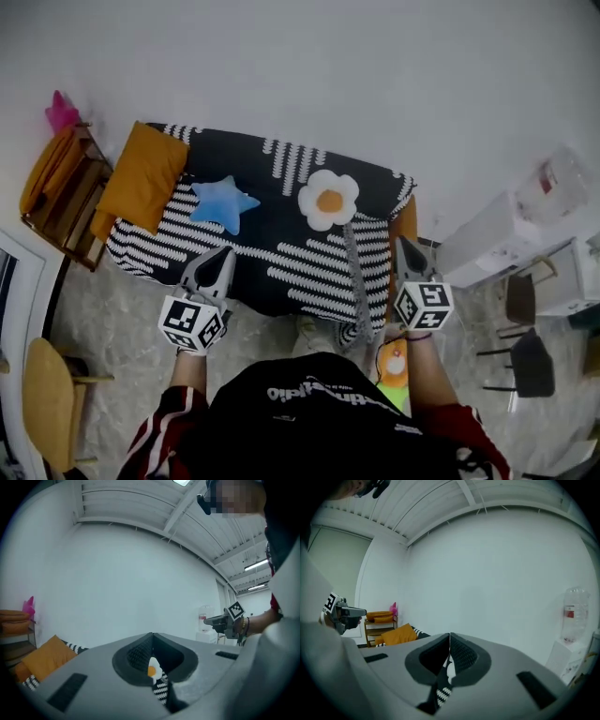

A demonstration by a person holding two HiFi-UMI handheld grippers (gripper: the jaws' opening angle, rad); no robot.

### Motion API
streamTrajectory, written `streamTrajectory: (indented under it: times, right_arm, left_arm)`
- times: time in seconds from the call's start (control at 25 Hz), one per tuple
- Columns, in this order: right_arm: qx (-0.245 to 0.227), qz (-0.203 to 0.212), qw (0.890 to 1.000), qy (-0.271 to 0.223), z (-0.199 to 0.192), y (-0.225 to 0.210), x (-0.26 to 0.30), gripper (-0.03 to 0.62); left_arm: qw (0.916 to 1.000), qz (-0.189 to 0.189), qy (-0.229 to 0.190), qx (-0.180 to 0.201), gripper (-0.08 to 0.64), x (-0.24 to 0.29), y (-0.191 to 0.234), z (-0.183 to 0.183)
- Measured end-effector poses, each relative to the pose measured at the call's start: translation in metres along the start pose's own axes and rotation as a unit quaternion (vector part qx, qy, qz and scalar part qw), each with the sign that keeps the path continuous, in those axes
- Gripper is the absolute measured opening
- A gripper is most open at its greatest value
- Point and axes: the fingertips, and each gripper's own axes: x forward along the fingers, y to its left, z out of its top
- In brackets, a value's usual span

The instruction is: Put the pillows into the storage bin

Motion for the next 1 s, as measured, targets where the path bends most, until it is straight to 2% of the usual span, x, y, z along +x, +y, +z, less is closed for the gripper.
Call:
streamTrajectory:
  times: [0.12,0.2,0.28,0.4,0.44,0.52,0.68,1.0]
  right_arm:
    - [-0.007,0.022,1.000,-0.004,0.012,-0.028,0.049,0.008]
    - [-0.015,0.044,0.999,0.005,0.013,-0.040,0.077,0.046]
    - [-0.019,0.066,0.997,0.024,0.004,-0.051,0.101,0.129]
    - [-0.021,0.091,0.994,0.062,-0.014,-0.064,0.137,0.324]
    - [-0.021,0.096,0.992,0.072,-0.020,-0.068,0.147,0.348]
    - [-0.018,0.104,0.990,0.088,-0.031,-0.077,0.167,0.370]
    - [-0.023,0.110,0.987,0.114,-0.056,-0.095,0.206,0.373]
    - [-0.046,0.134,0.972,0.188,-0.140,-0.125,0.290,0.373]
  left_arm:
    - [0.9999,0.011,-0.001,-0.003,0.003,0.051,0.010,0.014]
    - [0.9999,0.011,-0.001,0.000,0.003,0.082,0.012,0.022]
    - [0.9999,0.012,0.004,0.009,0.003,0.109,0.013,0.024]
    - [0.9998,0.006,0.010,0.014,0.003,0.143,0.010,0.027]
    - [0.9997,0.005,0.012,0.019,0.003,0.153,0.009,0.028]
    - [0.9994,0.005,0.019,0.028,0.003,0.171,0.009,0.029]
    - [0.9986,0.005,0.040,0.033,0.003,0.203,0.009,0.022]
    - [0.9947,0.004,0.087,0.054,0.003,0.267,0.010,-0.006]
